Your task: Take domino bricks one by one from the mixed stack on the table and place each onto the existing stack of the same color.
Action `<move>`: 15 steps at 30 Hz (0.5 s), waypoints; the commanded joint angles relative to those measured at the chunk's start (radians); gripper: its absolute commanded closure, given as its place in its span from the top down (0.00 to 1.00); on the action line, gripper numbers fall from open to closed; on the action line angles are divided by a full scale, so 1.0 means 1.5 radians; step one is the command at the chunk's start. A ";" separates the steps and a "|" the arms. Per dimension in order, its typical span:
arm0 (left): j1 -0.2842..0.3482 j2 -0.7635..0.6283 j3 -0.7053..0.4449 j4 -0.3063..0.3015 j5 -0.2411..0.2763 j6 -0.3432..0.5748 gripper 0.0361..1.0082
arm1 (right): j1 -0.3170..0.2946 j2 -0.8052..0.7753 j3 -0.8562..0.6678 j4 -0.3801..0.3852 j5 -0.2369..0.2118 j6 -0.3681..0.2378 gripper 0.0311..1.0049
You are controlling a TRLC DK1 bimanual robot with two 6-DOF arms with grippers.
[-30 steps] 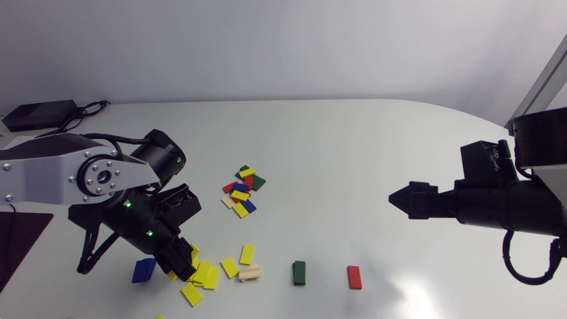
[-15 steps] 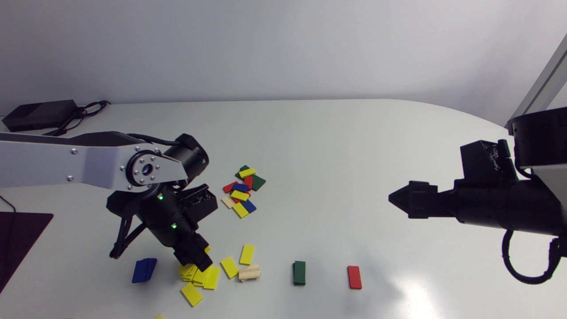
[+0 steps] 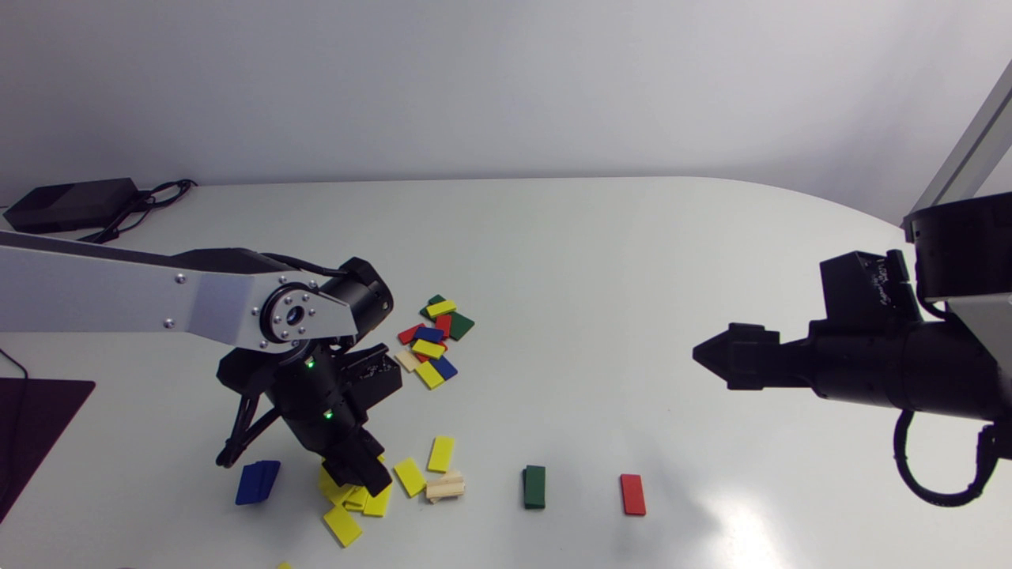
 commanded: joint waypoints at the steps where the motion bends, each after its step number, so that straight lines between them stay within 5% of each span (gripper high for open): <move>1: 0.003 0.007 0.010 0.001 0.007 -0.020 0.23 | 0.004 0.009 -0.020 0.006 0.003 0.007 0.97; 15: 0.004 -0.002 0.004 -0.004 0.004 -0.020 0.25 | 0.004 0.005 -0.024 0.006 0.003 0.009 0.97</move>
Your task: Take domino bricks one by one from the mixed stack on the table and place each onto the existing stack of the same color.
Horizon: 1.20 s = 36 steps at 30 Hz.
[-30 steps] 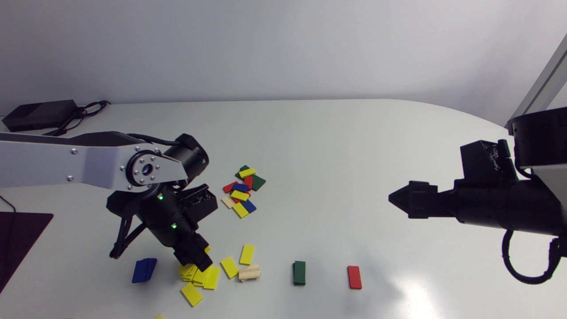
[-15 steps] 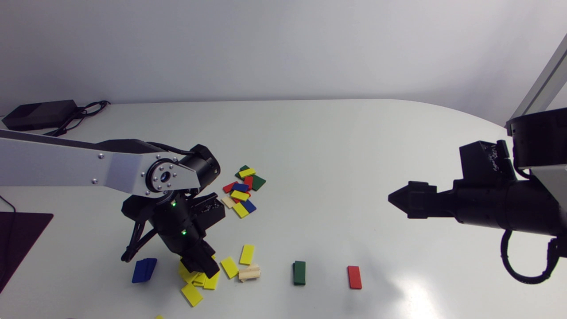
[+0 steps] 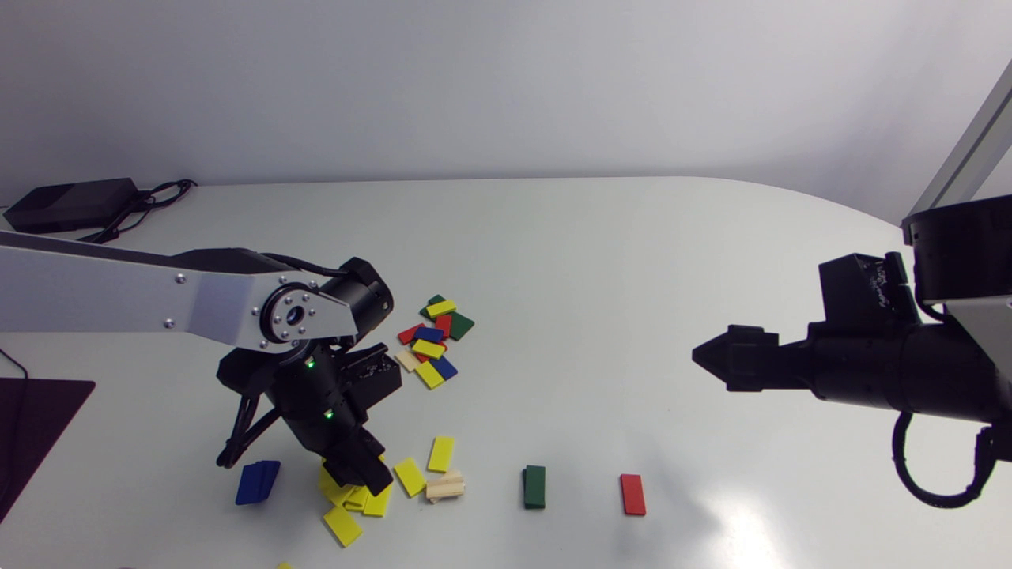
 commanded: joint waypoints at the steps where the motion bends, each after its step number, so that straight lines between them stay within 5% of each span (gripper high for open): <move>1: 0.004 -0.003 0.004 -0.005 0.004 -0.010 0.25 | 0.004 0.005 -0.020 0.004 0.003 0.009 0.97; 4: 0.004 -0.005 0.003 -0.007 0.002 -0.010 0.27 | 0.004 0.005 -0.020 0.004 0.003 0.009 0.97; 8: 0.003 -0.010 -0.001 -0.008 -0.014 -0.011 0.45 | 0.004 0.005 -0.020 0.004 0.003 0.010 0.97; 20: 0.022 -0.047 0.014 -0.036 -0.015 -0.011 0.58 | 0.013 0.003 -0.021 0.004 0.004 0.015 0.97; 28: -0.002 -0.129 -0.020 -0.054 -0.016 -0.015 0.62 | 0.016 0.003 -0.024 0.010 0.008 0.014 0.97; 36: 0.025 0.027 0.050 -0.002 -0.030 -0.055 0.62 | 0.020 0.001 -0.034 0.013 0.017 0.014 0.97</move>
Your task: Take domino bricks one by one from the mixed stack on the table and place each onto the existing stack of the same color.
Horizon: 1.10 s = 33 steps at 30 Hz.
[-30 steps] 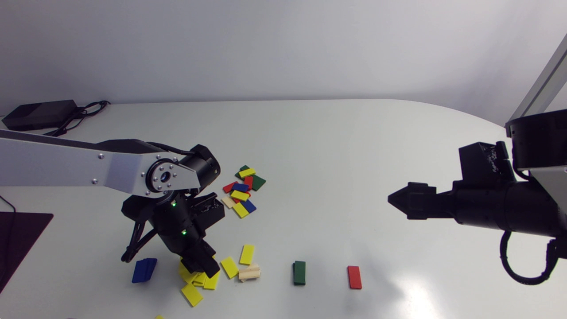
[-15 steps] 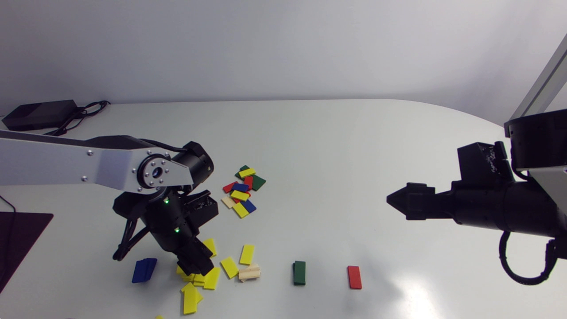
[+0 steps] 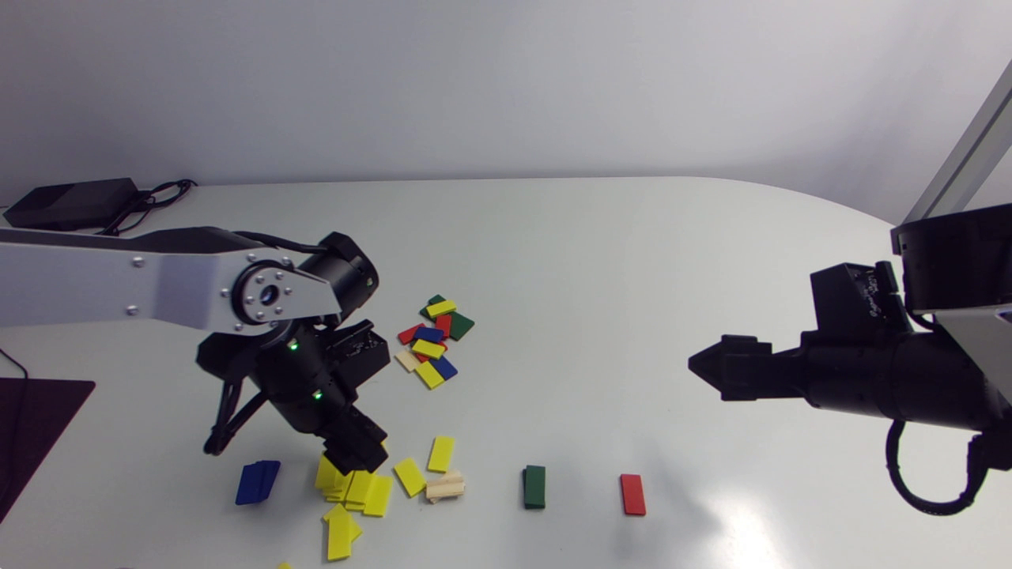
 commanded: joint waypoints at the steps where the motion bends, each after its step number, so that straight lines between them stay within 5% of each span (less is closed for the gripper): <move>1: 0.004 0.067 0.039 0.005 -0.006 -0.035 0.62 | 0.005 -0.001 -0.020 0.007 0.004 0.013 0.97; 10: -0.001 0.152 0.111 0.011 -0.041 -0.105 0.61 | 0.004 -0.008 -0.019 0.007 0.004 0.011 0.97; 22: -0.005 0.200 0.116 0.022 -0.062 -0.139 0.58 | 0.004 0.000 -0.011 0.009 0.004 0.011 0.97; 29: -0.011 0.208 0.109 0.030 -0.062 -0.141 0.32 | 0.004 0.005 -0.010 0.011 0.004 0.011 0.97; 33: -0.016 0.208 0.110 0.032 -0.062 -0.140 0.31 | 0.004 0.006 -0.011 0.013 0.004 0.011 0.97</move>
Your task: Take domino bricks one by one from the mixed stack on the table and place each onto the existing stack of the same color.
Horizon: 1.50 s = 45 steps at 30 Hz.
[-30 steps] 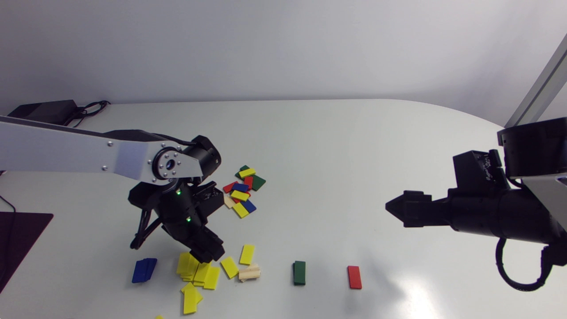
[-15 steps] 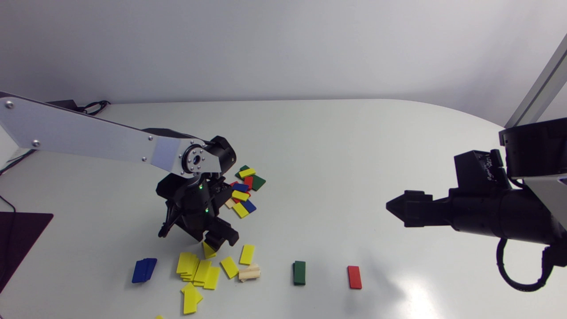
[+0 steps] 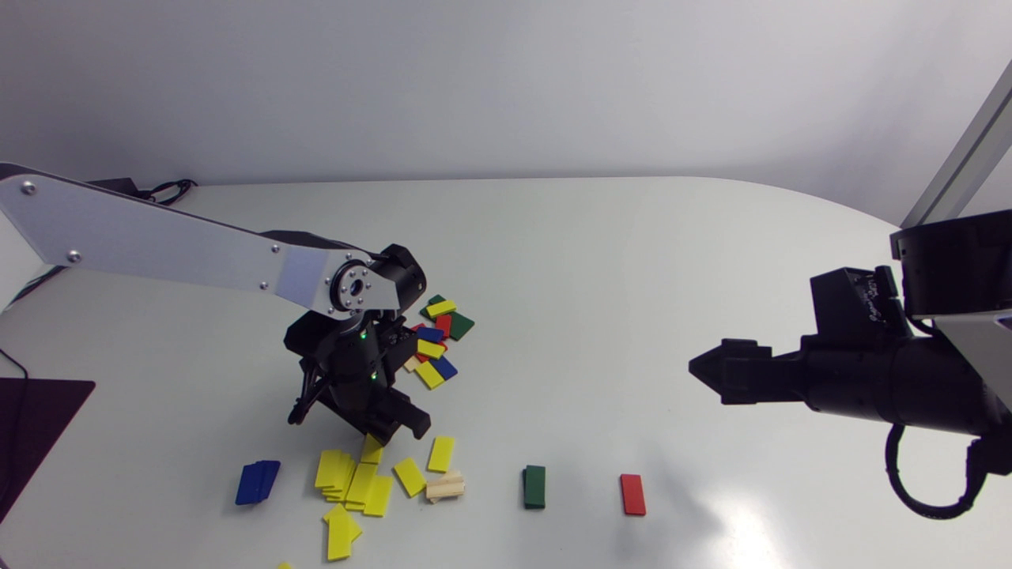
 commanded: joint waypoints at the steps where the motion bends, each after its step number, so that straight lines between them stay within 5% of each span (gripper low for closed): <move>1: -0.007 0.029 0.001 0.012 -0.008 -0.019 0.31 | 0.004 0.010 -0.007 0.011 0.002 0.011 0.97; 19: -0.019 -0.013 0.003 0.030 -0.018 -0.015 0.27 | 0.001 0.004 -0.021 0.015 0.002 0.009 0.97; 32: -0.025 -0.100 0.002 -0.016 -0.028 -0.021 0.26 | 0.002 0.001 -0.022 0.015 0.002 0.008 0.97; 39: -0.020 -0.143 -0.032 0.006 -0.027 -0.015 0.26 | 0.002 0.005 -0.022 0.021 0.002 0.008 0.97; 41: -0.035 -0.140 -0.027 -0.034 -0.026 -0.014 0.26 | 0.003 0.006 -0.022 0.021 0.002 0.008 0.97; 45: -0.042 -0.149 -0.040 -0.034 -0.024 -0.002 0.26 | 0.004 0.006 -0.024 0.021 0.002 0.008 0.97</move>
